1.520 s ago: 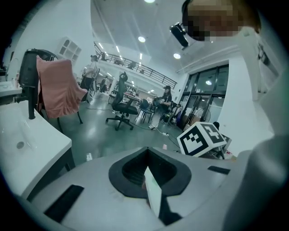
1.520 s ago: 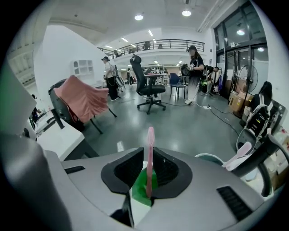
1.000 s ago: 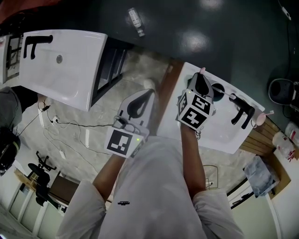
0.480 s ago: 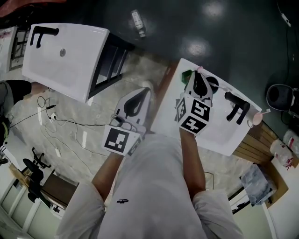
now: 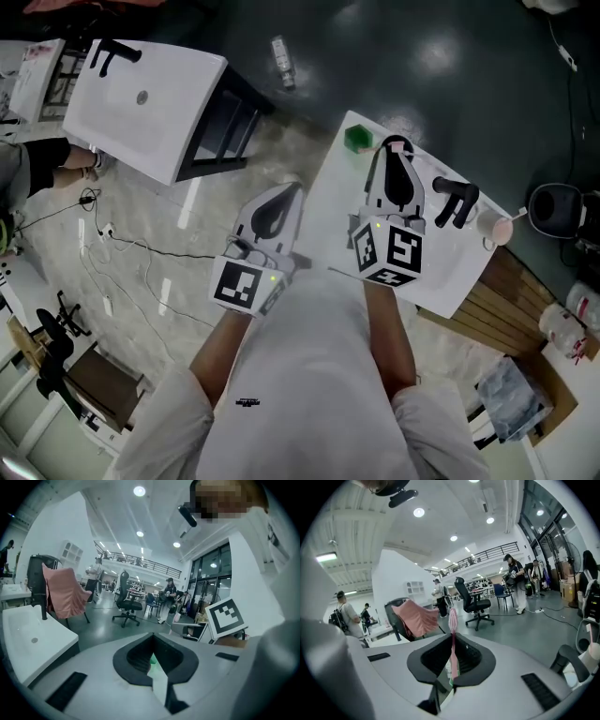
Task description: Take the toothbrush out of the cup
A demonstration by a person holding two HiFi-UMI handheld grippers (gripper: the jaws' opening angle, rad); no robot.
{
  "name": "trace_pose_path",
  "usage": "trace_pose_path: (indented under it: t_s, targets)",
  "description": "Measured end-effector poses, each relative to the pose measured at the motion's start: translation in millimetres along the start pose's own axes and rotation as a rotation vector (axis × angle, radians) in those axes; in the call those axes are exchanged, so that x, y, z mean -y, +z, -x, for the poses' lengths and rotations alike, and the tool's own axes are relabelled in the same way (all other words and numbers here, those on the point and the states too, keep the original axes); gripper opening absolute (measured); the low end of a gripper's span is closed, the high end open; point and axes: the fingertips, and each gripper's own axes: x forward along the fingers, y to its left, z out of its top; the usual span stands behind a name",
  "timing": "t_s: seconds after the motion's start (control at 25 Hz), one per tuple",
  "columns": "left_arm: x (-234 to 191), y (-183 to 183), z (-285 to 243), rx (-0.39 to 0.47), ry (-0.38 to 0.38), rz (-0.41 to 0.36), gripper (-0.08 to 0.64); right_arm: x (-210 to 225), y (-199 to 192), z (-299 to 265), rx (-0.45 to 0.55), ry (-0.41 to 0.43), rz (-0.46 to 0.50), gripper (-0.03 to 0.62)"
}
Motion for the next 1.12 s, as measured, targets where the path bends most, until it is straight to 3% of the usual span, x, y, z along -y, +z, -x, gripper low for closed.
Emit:
trace_pose_path:
  t_s: [0.28,0.64,0.92,1.12]
  targets:
    - [43.7,11.1,29.3,0.060,0.051,-0.015,0.000,4.8,30.6,61.7,0.085,0.093,0.000,0.017]
    - [109.7,10.6,50.6,0.119,0.055,-0.040,0.000,33.1,51.4,145.0,0.161,0.176,0.045,0.017]
    - [160.9,-1.8,54.0,0.118,0.021,-0.052,0.000,86.6,34.4,203.7,0.154,0.160,0.038,0.017]
    - [195.0,-19.9,45.0,0.073,-0.033,-0.071,0.000,131.0,9.3,242.8,0.134,0.097,0.027,0.017]
